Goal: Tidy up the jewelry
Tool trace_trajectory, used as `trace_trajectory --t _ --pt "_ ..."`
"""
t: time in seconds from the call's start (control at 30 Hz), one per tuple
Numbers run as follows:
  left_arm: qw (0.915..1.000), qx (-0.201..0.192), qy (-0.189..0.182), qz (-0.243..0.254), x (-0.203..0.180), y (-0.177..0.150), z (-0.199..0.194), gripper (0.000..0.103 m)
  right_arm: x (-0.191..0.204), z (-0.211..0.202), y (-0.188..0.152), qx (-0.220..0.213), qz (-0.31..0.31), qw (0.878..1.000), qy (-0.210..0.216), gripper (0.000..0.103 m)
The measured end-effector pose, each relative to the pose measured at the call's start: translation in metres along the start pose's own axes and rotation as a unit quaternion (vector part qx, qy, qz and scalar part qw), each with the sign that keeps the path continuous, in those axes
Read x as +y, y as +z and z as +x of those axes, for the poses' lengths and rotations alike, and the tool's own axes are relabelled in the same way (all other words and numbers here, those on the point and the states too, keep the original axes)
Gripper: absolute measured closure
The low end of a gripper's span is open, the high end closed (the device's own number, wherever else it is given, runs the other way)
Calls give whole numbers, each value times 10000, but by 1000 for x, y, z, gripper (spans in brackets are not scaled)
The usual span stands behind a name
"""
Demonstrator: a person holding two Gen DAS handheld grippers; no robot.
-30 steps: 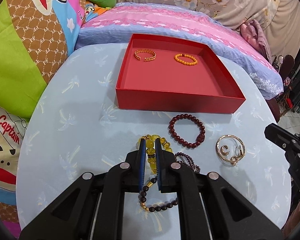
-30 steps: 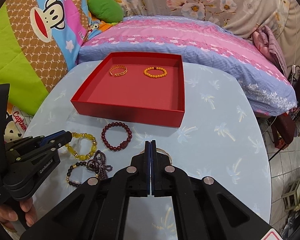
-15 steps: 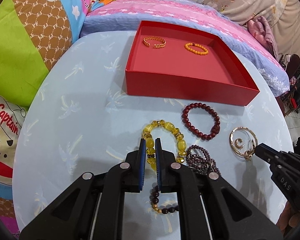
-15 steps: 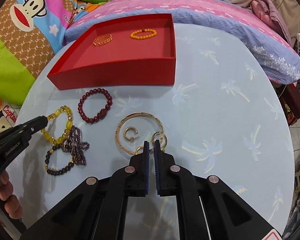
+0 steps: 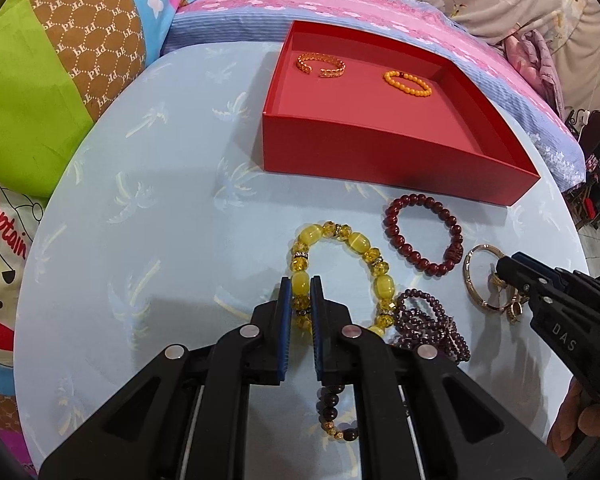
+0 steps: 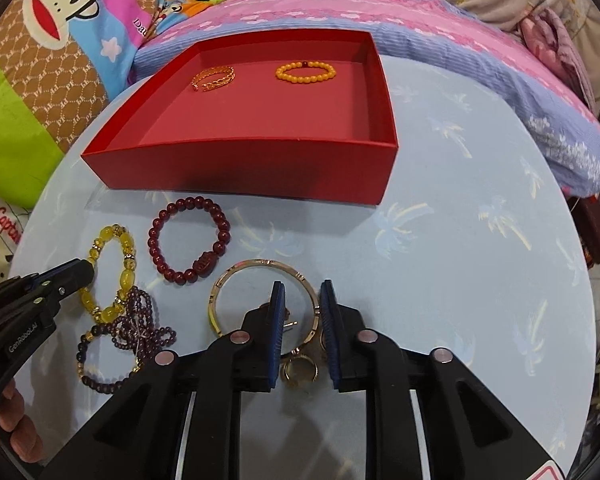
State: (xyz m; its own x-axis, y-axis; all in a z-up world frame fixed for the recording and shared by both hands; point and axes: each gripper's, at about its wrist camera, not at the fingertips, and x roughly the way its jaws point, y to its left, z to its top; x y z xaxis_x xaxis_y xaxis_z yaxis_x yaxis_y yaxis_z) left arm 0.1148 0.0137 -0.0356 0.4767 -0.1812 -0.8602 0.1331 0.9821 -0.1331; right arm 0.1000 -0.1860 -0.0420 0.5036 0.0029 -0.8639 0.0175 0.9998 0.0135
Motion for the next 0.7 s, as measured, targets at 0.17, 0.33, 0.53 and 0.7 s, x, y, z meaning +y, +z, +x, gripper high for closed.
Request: trace_trajectory --t 0.17,0.33,0.53,0.7 --pt "10000 -13 -36 12 0 1 -1 94 1 1 2 29 -28 10000 12 102" --pt "9999 -78 -80 36 -2 3 -8 94 0 -8 1 -78 23 9999 78 103" --pt "9997 -218 -127 57 -4 7 -20 94 -3 -28 4 -295 67 9995 114 103" --pt "9997 -229 -105 64 -4 6 -21 94 -9 -25 7 -190 156 9995 204 99"
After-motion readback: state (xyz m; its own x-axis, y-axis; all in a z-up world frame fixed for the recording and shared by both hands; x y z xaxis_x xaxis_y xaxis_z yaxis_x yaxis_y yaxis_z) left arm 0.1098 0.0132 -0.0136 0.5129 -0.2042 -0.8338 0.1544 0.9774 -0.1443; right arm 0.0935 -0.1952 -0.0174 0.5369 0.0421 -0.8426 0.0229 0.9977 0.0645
